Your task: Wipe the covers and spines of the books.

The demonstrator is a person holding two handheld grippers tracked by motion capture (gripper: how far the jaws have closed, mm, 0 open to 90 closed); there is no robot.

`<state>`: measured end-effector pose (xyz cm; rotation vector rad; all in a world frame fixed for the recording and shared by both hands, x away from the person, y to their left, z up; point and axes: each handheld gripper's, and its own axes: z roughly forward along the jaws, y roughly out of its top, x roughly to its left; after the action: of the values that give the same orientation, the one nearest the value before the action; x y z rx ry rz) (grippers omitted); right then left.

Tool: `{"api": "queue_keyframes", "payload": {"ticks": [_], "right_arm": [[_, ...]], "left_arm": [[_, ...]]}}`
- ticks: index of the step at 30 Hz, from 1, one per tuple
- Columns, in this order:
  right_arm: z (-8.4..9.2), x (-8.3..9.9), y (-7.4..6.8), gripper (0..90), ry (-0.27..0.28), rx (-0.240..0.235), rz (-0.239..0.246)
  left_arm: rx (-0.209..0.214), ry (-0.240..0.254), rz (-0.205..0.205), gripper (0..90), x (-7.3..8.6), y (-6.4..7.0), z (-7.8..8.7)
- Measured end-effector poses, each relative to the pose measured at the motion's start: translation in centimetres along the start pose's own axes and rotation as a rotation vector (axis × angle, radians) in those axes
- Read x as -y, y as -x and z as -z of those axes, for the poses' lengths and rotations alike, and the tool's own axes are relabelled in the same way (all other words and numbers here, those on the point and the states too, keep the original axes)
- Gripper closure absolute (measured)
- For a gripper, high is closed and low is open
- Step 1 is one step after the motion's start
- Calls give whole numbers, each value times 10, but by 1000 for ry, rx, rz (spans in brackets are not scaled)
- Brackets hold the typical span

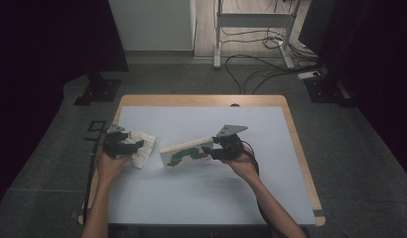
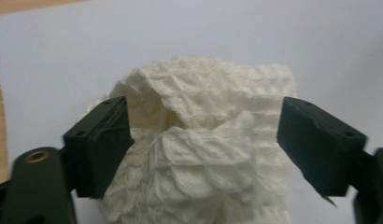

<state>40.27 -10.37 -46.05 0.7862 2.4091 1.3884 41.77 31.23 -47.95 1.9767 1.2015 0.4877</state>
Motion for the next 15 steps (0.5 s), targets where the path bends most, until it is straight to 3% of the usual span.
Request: {"api": "queue_keyframes", "payload": {"ticks": [6, 15], "right_arm": [[1, 1, 0, 455, 2, -2, -2], [2, 2, -1, 458, 4, -4, 0]], "left_arm": [[13, 7, -53, 141, -2, 12, 24], [105, 34, -170, 208, -1, 51, 48]]}}
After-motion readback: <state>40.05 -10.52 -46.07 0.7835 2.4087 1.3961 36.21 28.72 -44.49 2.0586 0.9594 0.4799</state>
